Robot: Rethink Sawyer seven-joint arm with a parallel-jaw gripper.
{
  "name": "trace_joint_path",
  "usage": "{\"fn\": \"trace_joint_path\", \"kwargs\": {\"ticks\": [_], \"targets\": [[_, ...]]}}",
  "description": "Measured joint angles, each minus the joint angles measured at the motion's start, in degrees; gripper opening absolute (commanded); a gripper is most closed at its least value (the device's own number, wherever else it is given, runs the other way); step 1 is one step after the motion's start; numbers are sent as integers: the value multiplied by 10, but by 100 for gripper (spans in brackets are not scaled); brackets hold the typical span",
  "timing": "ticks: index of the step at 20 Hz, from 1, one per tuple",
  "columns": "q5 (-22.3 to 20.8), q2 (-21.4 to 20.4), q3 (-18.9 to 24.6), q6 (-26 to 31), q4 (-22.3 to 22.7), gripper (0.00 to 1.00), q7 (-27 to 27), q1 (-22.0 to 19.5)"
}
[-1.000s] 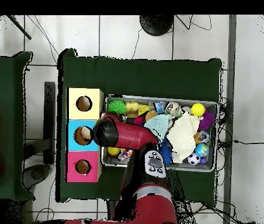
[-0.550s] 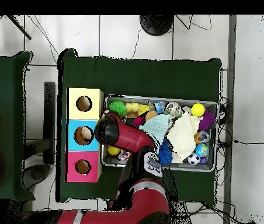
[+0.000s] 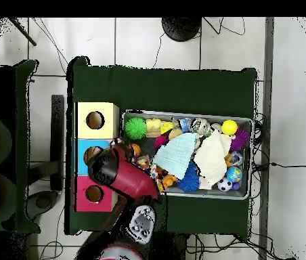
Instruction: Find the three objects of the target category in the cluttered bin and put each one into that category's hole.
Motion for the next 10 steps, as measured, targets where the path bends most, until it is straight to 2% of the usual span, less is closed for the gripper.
{"fn": "trace_joint_path", "kwargs": {"ticks": [1,2,5,10], "targets": [[5,-2,-8,2,3,100,8,11],[25,-13,-44,18,14,100,53,67],[40,-28,-80,39,22,100,107,121],[62,-43,-122,69,35,100,189,170]]}}
